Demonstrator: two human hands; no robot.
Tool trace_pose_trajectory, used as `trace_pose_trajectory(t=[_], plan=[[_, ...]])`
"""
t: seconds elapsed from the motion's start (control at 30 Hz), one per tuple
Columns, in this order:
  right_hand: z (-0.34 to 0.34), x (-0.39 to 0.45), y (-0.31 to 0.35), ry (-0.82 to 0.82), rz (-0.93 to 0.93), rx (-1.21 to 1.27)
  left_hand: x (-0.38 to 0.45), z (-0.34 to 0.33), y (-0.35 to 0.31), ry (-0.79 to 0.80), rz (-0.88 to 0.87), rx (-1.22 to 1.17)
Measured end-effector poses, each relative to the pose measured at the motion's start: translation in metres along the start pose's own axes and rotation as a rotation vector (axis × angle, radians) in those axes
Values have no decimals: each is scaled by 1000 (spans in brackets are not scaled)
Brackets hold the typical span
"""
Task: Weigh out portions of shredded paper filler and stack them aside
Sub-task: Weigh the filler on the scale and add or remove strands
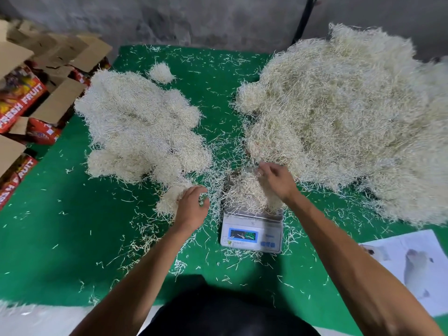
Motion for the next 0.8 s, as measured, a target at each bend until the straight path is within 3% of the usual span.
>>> trace_pose_trajectory(t=[0.13,0.33,0.43,0.63,0.8], plan=[[35,-1,13,-176,69,124,-4,1,0,-36,40,-42],[46,-3,-12,-211,56,56,-3,23,-21,-329,-5,268],[43,-8,-27,-229,45,58,-3,29,-30,-417,-85,274],[41,-10,-50,-239,22,43,-2,11,-28,-252,-96,280],[35,-18,-67,-360,-10,105,3,-22,-43,41,-46,-209]])
Point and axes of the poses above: each hand's wrist, its own x-axis towards the middle knuckle, its own z-axis out of the back of the hand, y = z × x, the point moved 6 cm from there along x, towards the middle knuckle, and after that the axes turned 12 degrees about x, right-handed, at the moved point
